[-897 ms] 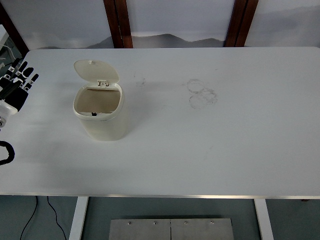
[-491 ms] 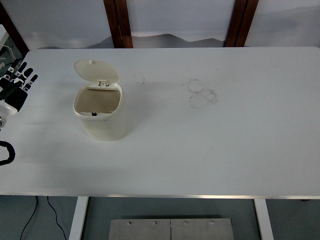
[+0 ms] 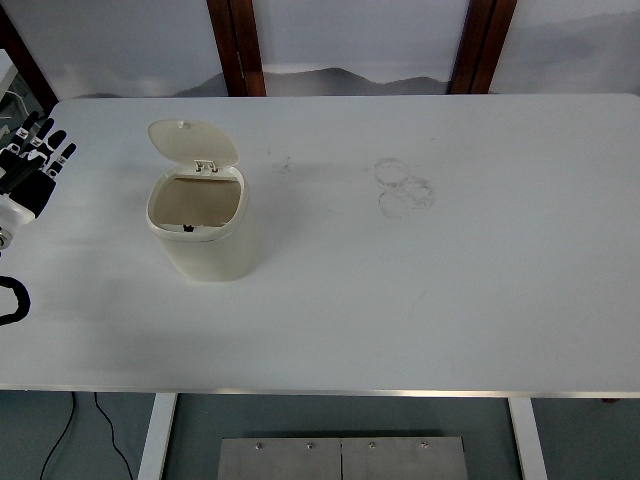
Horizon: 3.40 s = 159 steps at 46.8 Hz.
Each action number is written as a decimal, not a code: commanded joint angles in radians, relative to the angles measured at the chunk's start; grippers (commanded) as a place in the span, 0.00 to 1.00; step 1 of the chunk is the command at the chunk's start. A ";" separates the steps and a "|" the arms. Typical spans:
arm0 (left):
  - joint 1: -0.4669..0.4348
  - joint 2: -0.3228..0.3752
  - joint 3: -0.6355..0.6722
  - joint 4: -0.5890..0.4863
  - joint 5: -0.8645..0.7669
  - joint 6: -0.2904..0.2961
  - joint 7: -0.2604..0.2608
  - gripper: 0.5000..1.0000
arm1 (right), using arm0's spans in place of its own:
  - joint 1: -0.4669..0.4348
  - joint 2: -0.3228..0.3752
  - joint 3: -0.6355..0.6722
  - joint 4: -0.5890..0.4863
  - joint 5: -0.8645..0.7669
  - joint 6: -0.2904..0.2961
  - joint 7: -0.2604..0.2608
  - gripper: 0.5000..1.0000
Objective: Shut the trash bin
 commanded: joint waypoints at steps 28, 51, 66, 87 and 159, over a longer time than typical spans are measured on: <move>-0.006 0.038 0.009 -0.121 0.134 0.063 0.003 1.00 | 0.000 0.000 0.000 -0.001 0.000 0.000 0.000 0.99; -0.048 0.072 0.022 -0.198 0.186 0.103 0.005 1.00 | 0.000 0.000 0.000 -0.001 0.000 0.000 0.000 0.99; -0.094 0.245 0.196 -0.425 0.186 0.168 0.005 1.00 | 0.000 0.000 0.000 0.001 0.000 0.000 0.000 0.99; -0.392 0.413 0.507 -0.578 0.379 0.005 0.006 1.00 | 0.000 0.000 -0.001 -0.001 0.000 0.000 0.000 0.99; -0.685 0.388 0.659 -0.701 0.727 -0.063 0.266 1.00 | 0.000 0.000 0.000 -0.001 0.000 0.000 0.000 0.99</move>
